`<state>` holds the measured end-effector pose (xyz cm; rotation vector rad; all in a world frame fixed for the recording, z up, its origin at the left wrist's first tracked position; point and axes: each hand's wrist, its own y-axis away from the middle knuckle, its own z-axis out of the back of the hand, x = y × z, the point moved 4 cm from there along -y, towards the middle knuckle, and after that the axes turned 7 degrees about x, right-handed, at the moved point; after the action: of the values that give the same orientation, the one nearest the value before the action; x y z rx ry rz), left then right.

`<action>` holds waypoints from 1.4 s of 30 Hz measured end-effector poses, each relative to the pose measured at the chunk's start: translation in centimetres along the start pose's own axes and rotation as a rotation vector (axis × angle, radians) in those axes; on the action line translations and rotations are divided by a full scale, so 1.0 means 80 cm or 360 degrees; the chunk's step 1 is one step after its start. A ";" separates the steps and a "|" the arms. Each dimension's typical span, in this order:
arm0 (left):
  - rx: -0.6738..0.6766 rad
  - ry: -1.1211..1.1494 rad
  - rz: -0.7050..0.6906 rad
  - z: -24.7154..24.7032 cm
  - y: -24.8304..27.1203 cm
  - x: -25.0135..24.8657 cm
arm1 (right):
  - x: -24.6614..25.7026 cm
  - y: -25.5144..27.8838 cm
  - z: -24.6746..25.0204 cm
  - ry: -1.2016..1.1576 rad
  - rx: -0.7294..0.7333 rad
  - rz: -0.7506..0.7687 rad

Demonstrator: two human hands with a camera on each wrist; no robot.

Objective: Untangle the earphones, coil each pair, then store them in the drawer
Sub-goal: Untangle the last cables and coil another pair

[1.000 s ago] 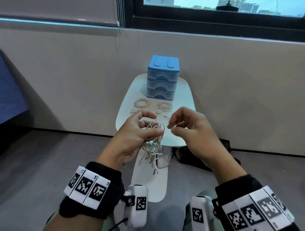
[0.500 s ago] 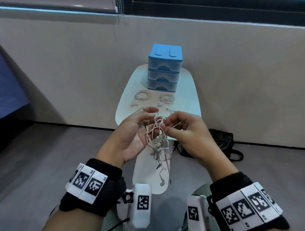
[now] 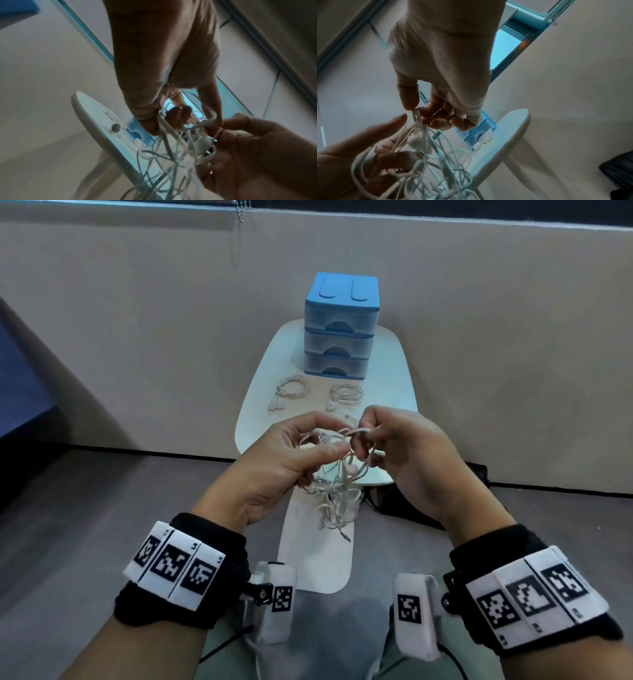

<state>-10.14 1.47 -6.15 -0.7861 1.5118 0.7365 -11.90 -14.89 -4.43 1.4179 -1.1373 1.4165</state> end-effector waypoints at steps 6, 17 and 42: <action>-0.0072 -0.0215 -0.0022 0.010 -0.002 -0.004 | 0.014 -0.006 0.009 0.0259 0.0056 0.0045; -0.0066 -0.0195 -0.0292 0.004 0.004 -0.010 | 0.060 -0.003 -0.007 -0.0488 0.0159 0.0537; -0.0074 -0.0787 -0.0218 0.001 -0.012 -0.053 | 0.057 -0.011 0.011 0.1010 -0.0362 0.0295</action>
<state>-9.06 1.23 -1.97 -0.6727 0.9902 0.7956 -10.98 -15.76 0.10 0.6375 -0.9793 1.6423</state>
